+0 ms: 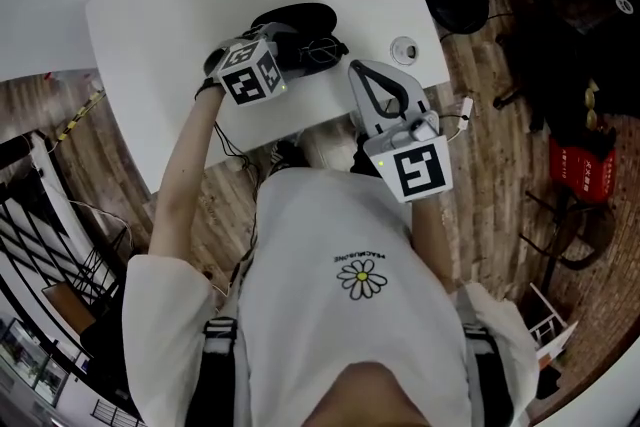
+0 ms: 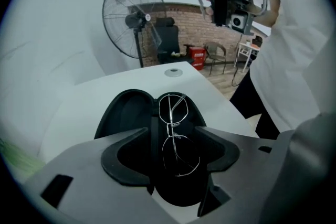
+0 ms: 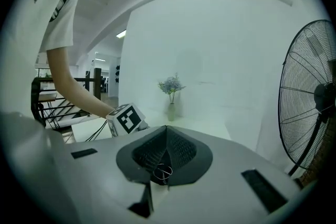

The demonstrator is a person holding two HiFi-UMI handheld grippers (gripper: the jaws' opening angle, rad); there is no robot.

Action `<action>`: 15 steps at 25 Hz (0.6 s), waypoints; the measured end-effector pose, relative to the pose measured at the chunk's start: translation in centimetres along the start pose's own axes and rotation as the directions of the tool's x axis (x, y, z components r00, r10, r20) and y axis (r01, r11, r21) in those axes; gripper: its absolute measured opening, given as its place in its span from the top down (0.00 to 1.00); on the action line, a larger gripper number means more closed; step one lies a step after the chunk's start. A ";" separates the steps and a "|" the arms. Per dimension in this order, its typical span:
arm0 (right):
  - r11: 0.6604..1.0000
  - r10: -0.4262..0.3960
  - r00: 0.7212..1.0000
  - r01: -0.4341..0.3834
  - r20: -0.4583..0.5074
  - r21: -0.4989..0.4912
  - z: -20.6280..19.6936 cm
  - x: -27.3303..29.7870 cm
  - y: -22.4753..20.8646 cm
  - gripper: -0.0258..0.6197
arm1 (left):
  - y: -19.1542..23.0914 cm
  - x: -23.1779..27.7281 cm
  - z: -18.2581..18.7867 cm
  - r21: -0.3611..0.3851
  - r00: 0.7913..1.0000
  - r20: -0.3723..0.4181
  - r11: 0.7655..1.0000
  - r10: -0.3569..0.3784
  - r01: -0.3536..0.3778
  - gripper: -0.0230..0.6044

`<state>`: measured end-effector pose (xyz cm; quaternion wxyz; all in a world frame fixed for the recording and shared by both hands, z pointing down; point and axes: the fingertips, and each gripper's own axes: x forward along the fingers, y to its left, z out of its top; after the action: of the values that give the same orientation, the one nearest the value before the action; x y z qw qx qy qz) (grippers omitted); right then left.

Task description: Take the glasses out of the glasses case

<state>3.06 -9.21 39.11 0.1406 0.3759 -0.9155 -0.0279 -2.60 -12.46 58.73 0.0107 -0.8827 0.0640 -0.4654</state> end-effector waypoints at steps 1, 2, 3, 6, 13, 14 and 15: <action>1.000 0.003 1.000 -0.003 -0.005 -0.005 -0.1 0.0 0.0 0.95 | -0.2 0.1 0.1 0.025 1.000 -0.006 1.000 -0.001 0.001 0.51; 1.000 0.006 1.000 -0.006 -0.015 -0.017 -0.2 0.0 0.0 0.95 | -0.4 0.2 0.2 0.037 1.000 -0.012 0.999 -0.006 0.006 0.52; 0.999 0.008 1.000 -0.009 -0.026 -0.031 -0.4 0.0 0.1 0.95 | -0.5 0.3 0.2 0.039 1.000 -0.016 0.999 -0.012 0.012 0.52; 0.999 0.007 0.999 -0.009 -0.045 -0.047 -0.8 -0.1 0.1 0.95 | -0.5 0.4 0.2 0.058 1.000 -0.027 0.998 -0.014 0.016 0.53; 0.999 -0.007 0.999 0.004 -0.052 -0.047 -1.1 -0.3 -0.1 0.95 | -1.4 0.1 0.2 0.169 0.999 -0.039 0.985 0.038 -0.031 0.53; 0.999 -0.007 0.999 0.005 -0.052 -0.047 -1.0 -0.3 -0.1 0.95 | -1.4 0.1 0.3 0.177 0.998 -0.037 0.984 0.043 -0.036 0.53; 0.999 -0.007 0.999 0.005 -0.054 -0.048 -1.0 -0.2 -0.1 0.95 | -1.4 0.0 0.4 0.186 0.998 -0.033 0.982 0.052 -0.045 0.53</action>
<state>3.59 -9.07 40.02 0.1742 0.3757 -0.9093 -0.0403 -2.15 -11.11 58.66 0.1026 -0.8671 0.0420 -0.4856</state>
